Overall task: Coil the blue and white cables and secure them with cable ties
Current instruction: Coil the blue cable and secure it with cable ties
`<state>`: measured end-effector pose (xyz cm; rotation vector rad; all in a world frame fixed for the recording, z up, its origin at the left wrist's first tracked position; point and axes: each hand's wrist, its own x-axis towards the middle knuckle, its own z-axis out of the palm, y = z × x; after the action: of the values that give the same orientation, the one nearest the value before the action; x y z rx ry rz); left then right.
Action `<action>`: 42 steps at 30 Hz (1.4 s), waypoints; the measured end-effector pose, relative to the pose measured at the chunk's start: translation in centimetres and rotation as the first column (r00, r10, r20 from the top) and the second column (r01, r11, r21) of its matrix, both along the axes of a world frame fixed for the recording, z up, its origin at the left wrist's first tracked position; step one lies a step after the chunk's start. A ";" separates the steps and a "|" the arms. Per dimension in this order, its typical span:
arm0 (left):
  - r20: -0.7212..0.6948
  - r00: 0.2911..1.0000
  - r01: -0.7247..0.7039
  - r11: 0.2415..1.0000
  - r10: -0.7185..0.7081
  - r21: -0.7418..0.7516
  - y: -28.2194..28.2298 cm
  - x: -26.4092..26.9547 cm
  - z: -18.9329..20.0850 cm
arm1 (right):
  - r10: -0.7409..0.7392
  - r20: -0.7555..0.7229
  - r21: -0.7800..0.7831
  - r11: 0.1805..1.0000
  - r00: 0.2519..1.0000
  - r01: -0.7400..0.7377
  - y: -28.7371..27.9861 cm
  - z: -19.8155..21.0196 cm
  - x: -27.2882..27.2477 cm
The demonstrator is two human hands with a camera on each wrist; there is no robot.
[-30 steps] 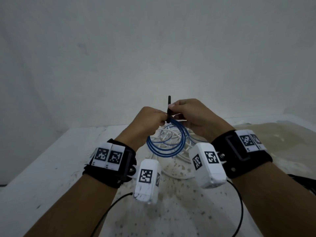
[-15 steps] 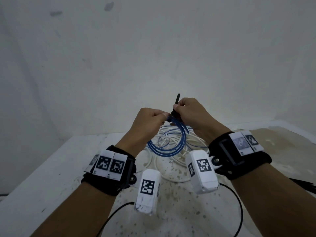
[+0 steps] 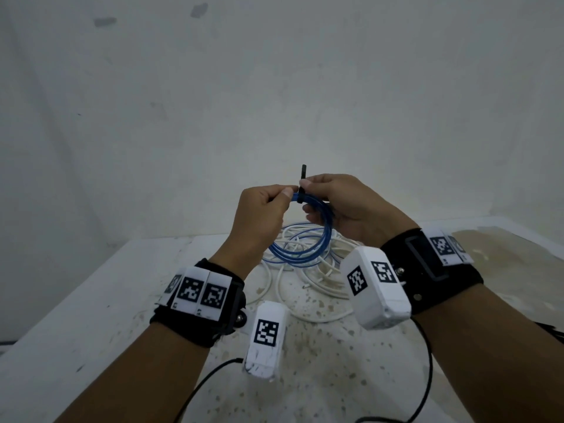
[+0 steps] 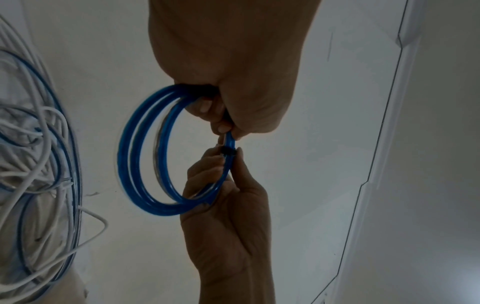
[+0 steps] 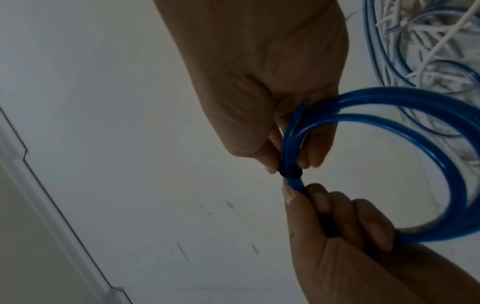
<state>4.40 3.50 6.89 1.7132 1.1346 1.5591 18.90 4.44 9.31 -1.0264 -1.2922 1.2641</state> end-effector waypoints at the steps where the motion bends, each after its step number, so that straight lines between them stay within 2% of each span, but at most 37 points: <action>1: 0.008 1.000 0.011 1.000 -0.011 -0.021 0.0 -0.1 0.0 | 0.022 -0.013 0.009 1.000 1.000 -0.022 0.0 -0.1 0.0; 3: 0.000 0.999 0.040 0.996 -0.040 -0.082 -0.1 -0.4 0.1 | 0.035 -0.026 0.026 0.999 0.999 -0.035 0.2 -0.4 -0.1; 9: -0.139 0.977 0.128 0.962 -0.164 -0.241 0.0 -1.7 1.0 | 0.037 0.018 0.058 0.998 0.999 -0.038 0.5 -1.2 -0.2; 13: -0.037 0.965 0.227 0.896 -0.260 -0.382 -0.3 -2.0 1.5 | 0.042 0.047 0.081 0.996 0.998 -0.045 0.7 -1.4 -0.2; 16: 0.031 0.954 0.281 0.859 -0.297 -0.428 -0.3 -2.0 1.4 | 0.049 0.058 0.083 0.995 0.997 -0.054 0.8 -1.7 -0.3; 21: 0.024 0.954 0.280 0.863 -0.298 -0.421 -0.1 -1.8 0.9 | 0.048 0.052 0.071 0.996 0.997 -0.051 0.8 -2.0 -0.3; 24: 0.018 0.958 0.266 0.870 -0.285 -0.416 -0.1 -1.6 0.6 | 0.002 0.147 0.099 0.995 0.989 -0.016 0.9 -1.9 -0.1; 29: 0.044 0.952 0.291 0.847 -0.304 -0.444 0.0 -1.1 0.8 | -0.161 0.251 0.349 0.935 0.955 0.066 0.9 -1.3 -0.5; 33: 0.079 0.954 0.295 0.855 -0.290 -0.426 0.1 -1.1 0.9 | -0.286 0.298 0.462 0.878 0.911 0.124 1.1 -0.8 -0.9; 39: -0.054 0.972 0.194 0.906 -0.230 -0.376 0.1 -1.0 0.5 | -0.404 0.423 0.498 0.852 0.811 0.165 2.1 -0.9 -1.0; 42: -0.101 0.976 0.146 0.920 -0.195 -0.365 0.3 -0.8 0.2 | -0.397 0.439 0.463 0.869 0.806 0.176 2.5 -1.3 -1.2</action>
<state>3.64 3.77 7.12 1.6380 1.2122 1.0679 17.72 6.98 8.05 -1.2518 -1.6396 0.4448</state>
